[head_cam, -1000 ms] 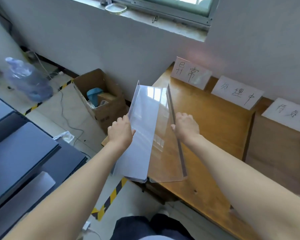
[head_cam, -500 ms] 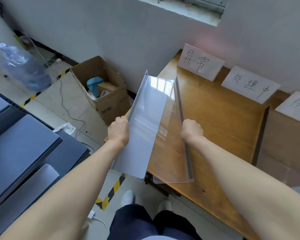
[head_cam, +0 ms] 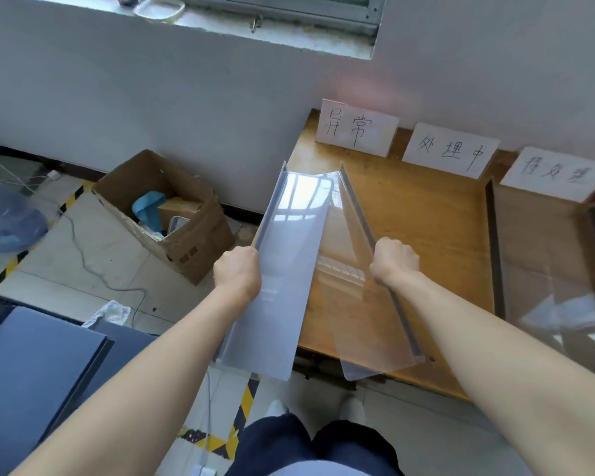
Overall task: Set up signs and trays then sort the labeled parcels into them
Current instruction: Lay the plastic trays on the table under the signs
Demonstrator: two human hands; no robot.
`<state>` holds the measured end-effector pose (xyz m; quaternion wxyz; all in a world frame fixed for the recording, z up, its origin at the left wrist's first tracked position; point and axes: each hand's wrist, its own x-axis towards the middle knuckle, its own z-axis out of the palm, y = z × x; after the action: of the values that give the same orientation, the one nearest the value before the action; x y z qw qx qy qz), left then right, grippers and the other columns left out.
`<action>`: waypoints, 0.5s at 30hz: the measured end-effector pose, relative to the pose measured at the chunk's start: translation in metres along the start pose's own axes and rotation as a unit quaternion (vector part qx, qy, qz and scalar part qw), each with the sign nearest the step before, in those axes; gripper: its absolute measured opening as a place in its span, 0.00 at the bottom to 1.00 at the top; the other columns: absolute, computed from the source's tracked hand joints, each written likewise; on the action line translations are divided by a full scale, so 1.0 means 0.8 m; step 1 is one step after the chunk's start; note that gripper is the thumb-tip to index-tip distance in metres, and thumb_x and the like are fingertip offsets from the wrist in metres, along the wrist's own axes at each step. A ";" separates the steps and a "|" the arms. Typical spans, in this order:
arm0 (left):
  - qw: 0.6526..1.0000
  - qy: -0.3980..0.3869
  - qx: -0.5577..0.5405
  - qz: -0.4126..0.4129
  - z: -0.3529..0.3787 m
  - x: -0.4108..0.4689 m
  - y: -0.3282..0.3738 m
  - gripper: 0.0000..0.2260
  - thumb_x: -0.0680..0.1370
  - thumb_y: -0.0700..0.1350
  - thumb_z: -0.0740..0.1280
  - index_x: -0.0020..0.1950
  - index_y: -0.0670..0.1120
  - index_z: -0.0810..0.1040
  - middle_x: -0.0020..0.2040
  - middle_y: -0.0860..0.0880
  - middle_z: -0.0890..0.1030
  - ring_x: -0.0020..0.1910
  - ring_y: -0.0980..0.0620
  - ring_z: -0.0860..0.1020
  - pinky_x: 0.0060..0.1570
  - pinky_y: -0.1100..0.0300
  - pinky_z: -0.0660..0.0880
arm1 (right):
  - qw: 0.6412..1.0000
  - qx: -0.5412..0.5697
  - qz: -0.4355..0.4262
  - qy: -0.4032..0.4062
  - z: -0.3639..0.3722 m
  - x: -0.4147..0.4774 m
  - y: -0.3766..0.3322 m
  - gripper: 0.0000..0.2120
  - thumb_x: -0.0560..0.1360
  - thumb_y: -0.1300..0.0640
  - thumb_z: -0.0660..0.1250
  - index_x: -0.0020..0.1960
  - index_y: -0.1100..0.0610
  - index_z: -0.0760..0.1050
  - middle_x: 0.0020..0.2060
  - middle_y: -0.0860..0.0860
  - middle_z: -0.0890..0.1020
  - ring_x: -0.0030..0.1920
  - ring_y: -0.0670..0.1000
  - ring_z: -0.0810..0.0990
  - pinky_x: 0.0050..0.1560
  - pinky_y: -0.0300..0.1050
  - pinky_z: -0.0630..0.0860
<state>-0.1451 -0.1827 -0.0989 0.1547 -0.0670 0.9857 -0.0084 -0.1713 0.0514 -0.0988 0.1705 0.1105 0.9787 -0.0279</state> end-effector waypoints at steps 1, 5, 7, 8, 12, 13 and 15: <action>1.000 0.001 0.000 0.007 -0.003 0.001 0.000 0.11 0.73 0.31 0.60 0.52 0.40 0.76 0.51 0.43 0.79 0.51 0.42 0.78 0.44 0.54 0.74 | 1.000 0.003 0.009 0.008 -0.001 -0.001 0.002 0.10 0.74 0.66 0.61 0.55 0.61 0.74 0.51 0.58 0.80 0.53 0.59 0.78 0.43 0.46 0.71; 0.999 0.017 -0.005 0.035 -0.021 0.004 0.008 0.09 0.73 0.32 0.61 0.51 0.39 0.75 0.50 0.43 0.78 0.52 0.42 0.77 0.42 0.55 0.73 | 0.998 0.015 0.049 0.032 -0.009 -0.005 0.016 0.13 0.75 0.65 0.62 0.59 0.62 0.72 0.55 0.58 0.79 0.57 0.60 0.77 0.46 0.46 0.72; 0.998 0.029 -0.017 0.049 -0.033 0.008 0.019 0.08 0.73 0.32 0.61 0.49 0.39 0.75 0.49 0.42 0.78 0.52 0.41 0.77 0.40 0.55 0.70 | 0.996 0.022 0.074 0.042 -0.014 -0.007 0.029 0.14 0.75 0.65 0.62 0.60 0.62 0.72 0.56 0.58 0.79 0.57 0.59 0.77 0.46 0.46 0.71; 0.997 0.035 -0.024 0.058 -0.039 0.009 0.026 0.06 0.73 0.32 0.61 0.47 0.39 0.74 0.49 0.42 0.78 0.51 0.41 0.77 0.40 0.55 0.70 | 0.995 0.026 0.087 0.047 -0.017 -0.008 0.038 0.14 0.74 0.65 0.62 0.60 0.62 0.72 0.55 0.58 0.79 0.57 0.59 0.77 0.45 0.46 0.72; 0.994 0.052 -0.039 0.085 -0.050 0.015 0.060 0.07 0.73 0.33 0.61 0.36 0.41 0.67 0.40 0.44 0.73 0.41 0.44 0.73 0.36 0.56 0.68 | 0.987 0.045 0.141 0.062 -0.029 -0.009 0.085 0.12 0.75 0.64 0.62 0.58 0.61 0.74 0.54 0.58 0.80 0.54 0.58 0.78 0.44 0.45 0.71; 0.994 0.053 -0.043 0.090 -0.051 0.017 0.070 0.09 0.73 0.32 0.61 0.34 0.42 0.65 0.38 0.45 0.71 0.40 0.45 0.71 0.35 0.57 0.67 | 0.985 0.050 0.154 0.063 -0.031 -0.007 0.098 0.12 0.74 0.65 0.62 0.57 0.61 0.74 0.53 0.58 0.80 0.54 0.58 0.78 0.42 0.44 0.71; 0.992 0.051 -0.049 0.101 -0.051 0.019 0.091 0.12 0.72 0.32 0.60 0.32 0.43 0.63 0.33 0.47 0.68 0.37 0.46 0.70 0.33 0.57 0.66 | 0.981 0.059 0.176 0.063 -0.033 -0.004 0.123 0.11 0.75 0.64 0.62 0.57 0.61 0.75 0.53 0.57 0.80 0.53 0.58 0.78 0.41 0.44 0.70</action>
<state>-0.1816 -0.1130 -0.0679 0.1007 0.0261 0.9932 0.0525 -0.1551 0.1487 -0.0743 0.1041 0.2927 0.9493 -0.0483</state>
